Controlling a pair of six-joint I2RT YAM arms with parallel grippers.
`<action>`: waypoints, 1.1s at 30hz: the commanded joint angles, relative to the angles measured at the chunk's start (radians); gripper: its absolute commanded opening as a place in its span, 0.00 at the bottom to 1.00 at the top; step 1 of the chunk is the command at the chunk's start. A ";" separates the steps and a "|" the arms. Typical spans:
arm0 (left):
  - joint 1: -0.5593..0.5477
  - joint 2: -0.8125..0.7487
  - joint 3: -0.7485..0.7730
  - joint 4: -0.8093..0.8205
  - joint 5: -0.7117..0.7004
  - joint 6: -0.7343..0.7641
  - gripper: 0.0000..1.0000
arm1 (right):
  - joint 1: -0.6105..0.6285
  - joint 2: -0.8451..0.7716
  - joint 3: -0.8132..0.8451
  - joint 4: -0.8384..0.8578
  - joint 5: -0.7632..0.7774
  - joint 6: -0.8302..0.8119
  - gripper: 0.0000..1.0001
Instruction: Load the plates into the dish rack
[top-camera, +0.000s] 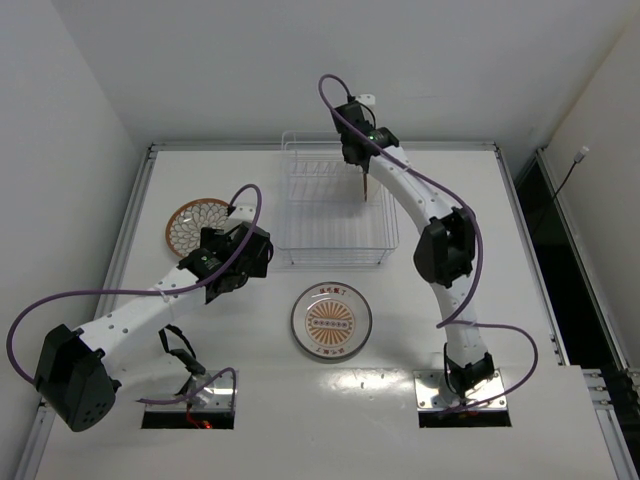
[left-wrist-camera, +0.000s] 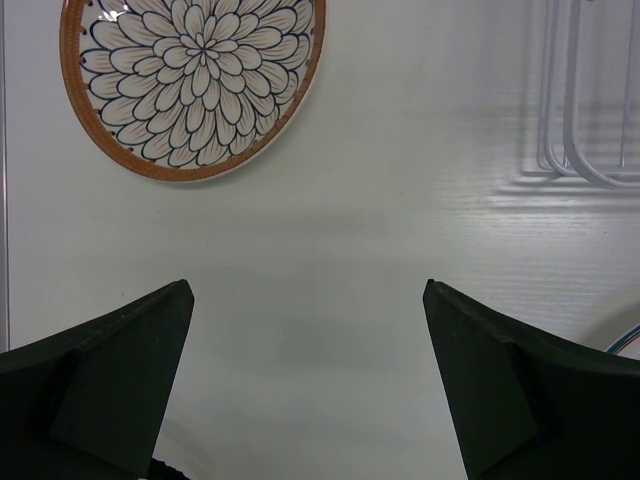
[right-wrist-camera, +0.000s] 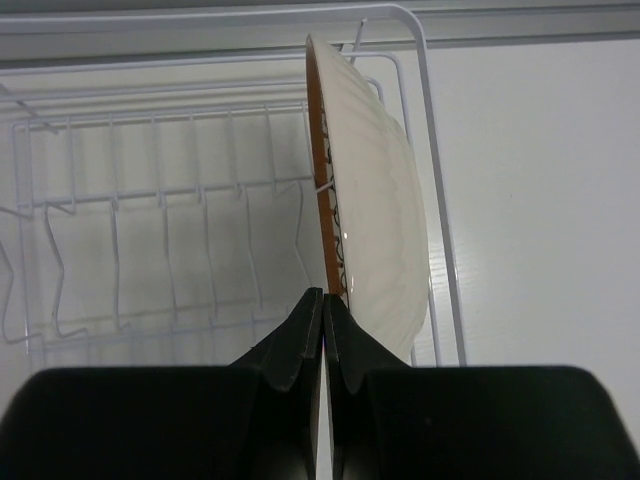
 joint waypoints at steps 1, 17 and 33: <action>0.010 -0.026 0.030 0.008 -0.003 0.001 1.00 | -0.032 -0.101 -0.024 -0.022 0.040 0.014 0.01; 0.010 -0.017 0.021 0.017 0.006 0.010 1.00 | -0.033 -0.266 -0.122 0.165 -0.362 -0.032 0.20; 0.010 -0.026 0.021 0.028 0.015 0.010 1.00 | -0.053 -1.166 -1.177 0.222 -0.834 0.208 0.68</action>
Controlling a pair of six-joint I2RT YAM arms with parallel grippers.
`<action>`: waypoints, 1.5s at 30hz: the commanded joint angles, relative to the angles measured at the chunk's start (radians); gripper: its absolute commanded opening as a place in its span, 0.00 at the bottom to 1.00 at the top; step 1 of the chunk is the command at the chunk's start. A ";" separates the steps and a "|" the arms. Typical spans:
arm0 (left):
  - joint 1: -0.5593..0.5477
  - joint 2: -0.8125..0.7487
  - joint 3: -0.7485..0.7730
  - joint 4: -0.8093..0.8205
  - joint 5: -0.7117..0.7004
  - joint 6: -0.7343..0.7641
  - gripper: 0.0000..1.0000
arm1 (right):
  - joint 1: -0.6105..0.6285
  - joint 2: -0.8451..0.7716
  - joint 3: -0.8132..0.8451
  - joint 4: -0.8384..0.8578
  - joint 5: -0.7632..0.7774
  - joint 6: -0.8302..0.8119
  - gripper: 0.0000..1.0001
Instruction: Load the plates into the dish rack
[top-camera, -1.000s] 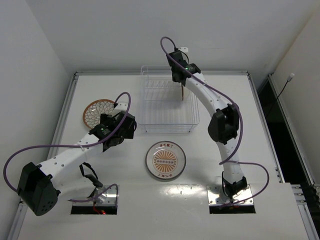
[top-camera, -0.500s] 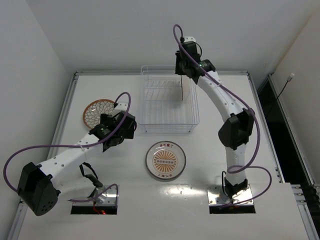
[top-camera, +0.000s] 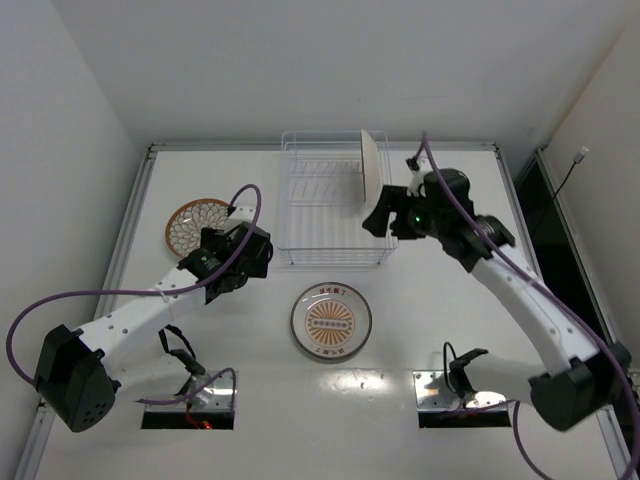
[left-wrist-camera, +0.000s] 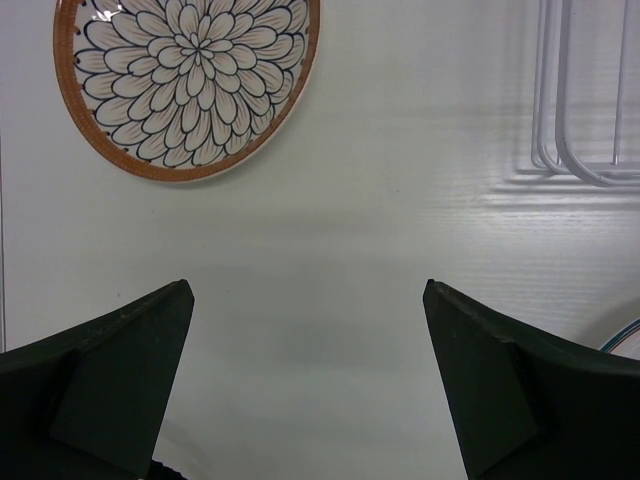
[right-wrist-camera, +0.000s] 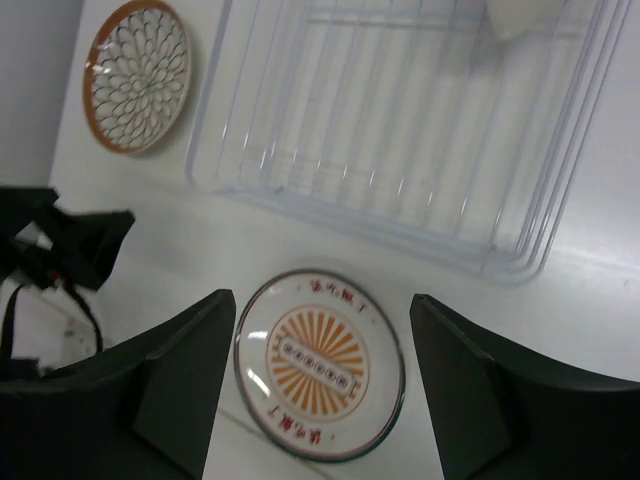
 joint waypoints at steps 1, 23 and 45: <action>0.010 -0.026 0.021 0.027 0.007 0.009 1.00 | -0.008 -0.171 -0.156 -0.020 -0.123 0.101 0.68; 0.001 -0.044 0.021 0.027 -0.012 0.009 1.00 | -0.057 -0.368 -0.851 0.148 -0.437 0.491 0.70; 0.001 -0.044 0.021 0.027 -0.022 0.009 1.00 | -0.095 0.260 -0.596 0.246 -0.511 0.264 0.51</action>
